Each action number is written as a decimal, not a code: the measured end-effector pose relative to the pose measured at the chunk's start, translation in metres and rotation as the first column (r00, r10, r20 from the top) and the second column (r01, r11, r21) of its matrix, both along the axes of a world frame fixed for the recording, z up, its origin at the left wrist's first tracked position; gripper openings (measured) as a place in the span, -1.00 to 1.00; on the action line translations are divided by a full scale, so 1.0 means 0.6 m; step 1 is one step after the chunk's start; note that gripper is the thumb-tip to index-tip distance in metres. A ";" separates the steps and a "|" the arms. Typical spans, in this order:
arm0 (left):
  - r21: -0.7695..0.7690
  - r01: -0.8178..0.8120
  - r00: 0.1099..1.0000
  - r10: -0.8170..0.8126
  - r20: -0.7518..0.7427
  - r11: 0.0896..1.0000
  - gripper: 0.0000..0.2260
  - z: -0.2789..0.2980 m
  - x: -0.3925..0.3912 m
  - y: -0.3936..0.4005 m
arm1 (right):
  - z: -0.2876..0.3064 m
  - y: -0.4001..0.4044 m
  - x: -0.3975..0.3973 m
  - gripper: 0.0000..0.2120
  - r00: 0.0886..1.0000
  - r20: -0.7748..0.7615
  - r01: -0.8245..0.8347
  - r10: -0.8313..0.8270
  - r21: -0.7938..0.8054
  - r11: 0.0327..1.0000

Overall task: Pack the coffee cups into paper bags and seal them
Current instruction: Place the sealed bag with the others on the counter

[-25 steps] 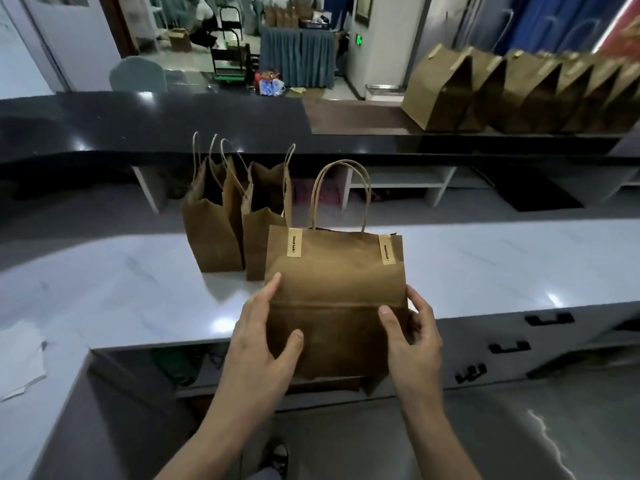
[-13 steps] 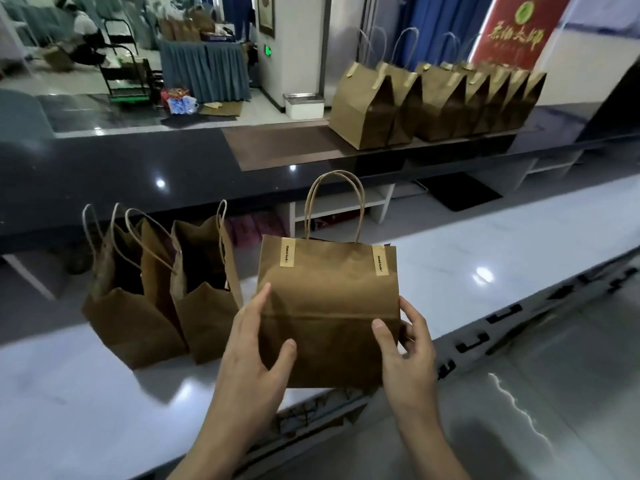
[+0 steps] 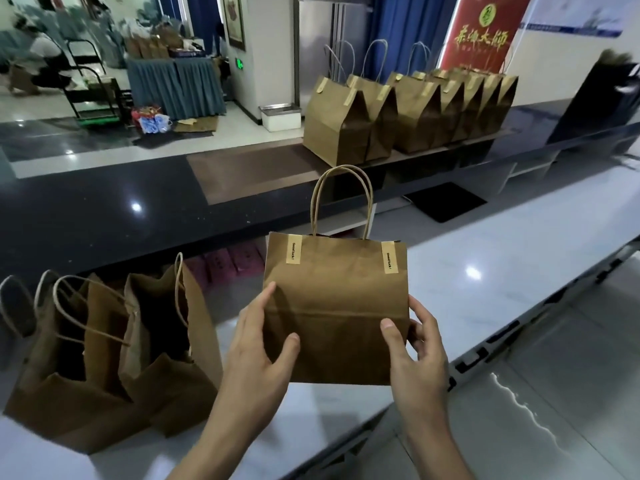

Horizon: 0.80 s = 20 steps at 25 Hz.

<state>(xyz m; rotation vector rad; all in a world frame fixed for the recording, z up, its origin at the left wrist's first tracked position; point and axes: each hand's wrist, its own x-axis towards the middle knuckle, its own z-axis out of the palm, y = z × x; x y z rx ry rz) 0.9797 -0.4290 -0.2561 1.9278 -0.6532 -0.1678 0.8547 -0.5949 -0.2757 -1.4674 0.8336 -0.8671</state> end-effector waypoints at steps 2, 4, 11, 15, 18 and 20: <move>-0.012 -0.010 1.000 0.011 0.011 1.000 -0.36 0.009 0.016 -0.032 | 0.008 -0.033 0.019 -0.62 1.000 0.008 -0.009 0.009 -0.006 1.000; -0.032 -0.035 0.999 0.036 0.010 0.999 -0.37 0.022 0.035 -0.069 | 0.019 -0.074 0.042 -0.63 0.999 0.017 -0.032 0.032 -0.019 0.999; -0.020 -0.161 0.975 0.162 0.150 0.987 -0.37 0.084 0.115 -0.194 | 0.072 -0.201 0.139 -0.59 0.988 0.119 -0.091 0.100 -0.080 0.993; -0.072 -0.161 0.980 0.168 0.110 0.984 -0.38 0.105 0.164 -0.235 | 0.086 -0.251 0.185 -0.60 0.971 0.197 -0.115 0.138 -0.125 0.985; -0.130 -0.180 0.979 0.190 0.071 0.975 -0.39 0.119 0.199 -0.260 | 0.097 -0.278 0.223 -0.57 0.955 0.227 -0.159 0.191 -0.149 0.976; -0.133 -0.192 0.975 0.204 0.087 0.972 -0.40 0.128 0.222 -0.278 | 0.100 -0.294 0.246 -0.58 0.944 0.259 -0.172 0.205 -0.145 0.974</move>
